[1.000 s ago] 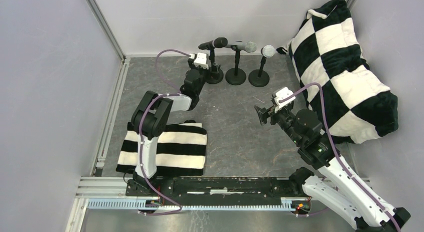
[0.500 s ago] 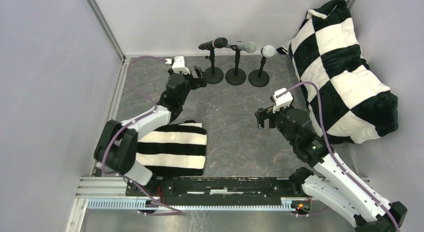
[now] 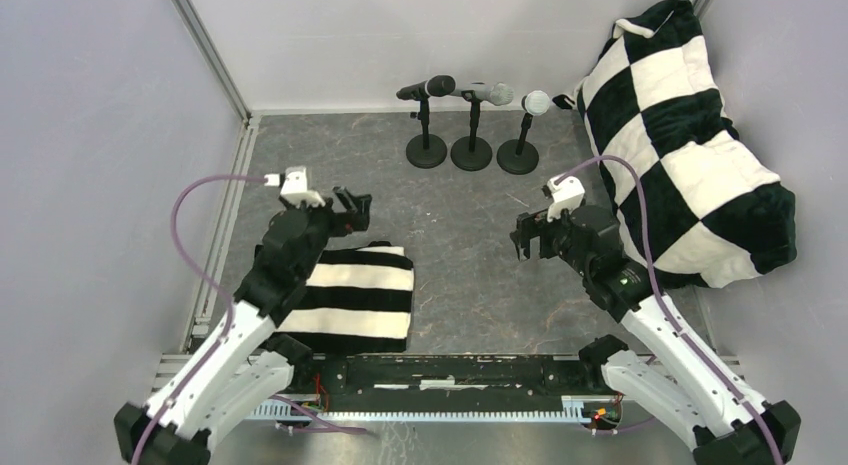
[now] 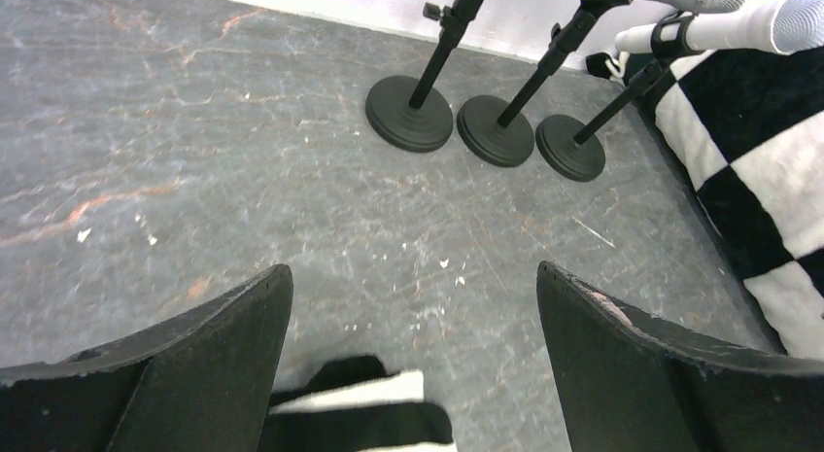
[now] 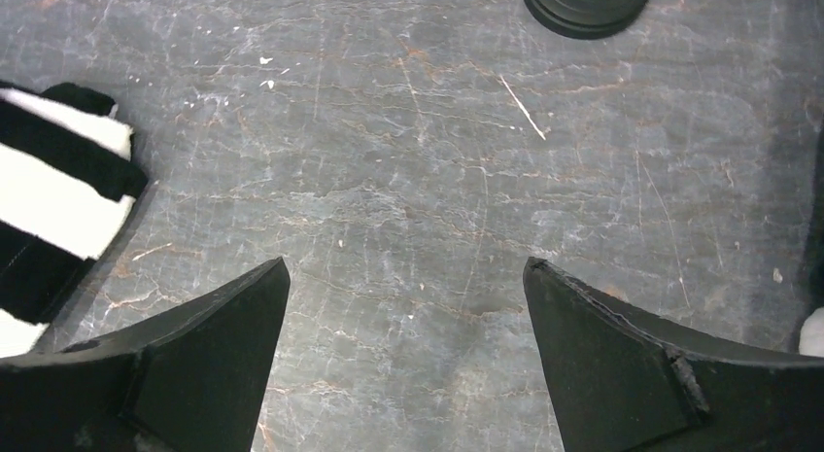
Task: Attach the microphones to the stand
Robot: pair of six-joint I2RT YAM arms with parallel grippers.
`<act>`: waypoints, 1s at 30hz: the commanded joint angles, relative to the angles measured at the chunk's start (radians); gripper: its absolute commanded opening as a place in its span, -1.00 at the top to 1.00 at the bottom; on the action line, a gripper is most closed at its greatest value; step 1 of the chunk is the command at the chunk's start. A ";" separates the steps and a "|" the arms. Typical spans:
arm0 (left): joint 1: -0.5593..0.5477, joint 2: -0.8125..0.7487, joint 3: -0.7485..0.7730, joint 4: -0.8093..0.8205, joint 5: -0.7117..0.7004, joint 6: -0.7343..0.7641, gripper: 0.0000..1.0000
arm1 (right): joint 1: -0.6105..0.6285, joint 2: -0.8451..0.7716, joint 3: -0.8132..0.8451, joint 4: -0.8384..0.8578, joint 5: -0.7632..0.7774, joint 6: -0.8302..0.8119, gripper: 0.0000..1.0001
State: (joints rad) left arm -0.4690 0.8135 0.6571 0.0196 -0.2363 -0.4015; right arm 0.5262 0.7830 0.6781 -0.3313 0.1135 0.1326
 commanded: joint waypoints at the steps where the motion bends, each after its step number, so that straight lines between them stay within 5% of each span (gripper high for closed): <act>1: -0.004 -0.180 -0.062 -0.187 -0.042 -0.064 -1.00 | -0.158 -0.033 -0.040 0.041 -0.234 0.052 -0.96; 8: -0.004 -0.320 -0.023 -0.339 -0.053 -0.073 -1.00 | -0.485 -0.171 -0.201 0.140 -0.515 0.069 -0.96; 23: -0.003 -0.404 -0.009 -0.440 -0.037 0.009 -1.00 | -0.472 -0.321 -0.247 0.178 -0.436 -0.006 -0.96; 30: -0.003 -0.433 -0.024 -0.434 -0.051 -0.007 -1.00 | -0.322 -0.236 -0.185 0.144 -0.663 -0.098 -0.96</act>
State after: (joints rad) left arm -0.4690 0.3908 0.6346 -0.4244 -0.2634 -0.4137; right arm 0.1154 0.5030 0.4347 -0.1951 -0.4004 0.1158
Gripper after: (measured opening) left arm 0.996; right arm 0.979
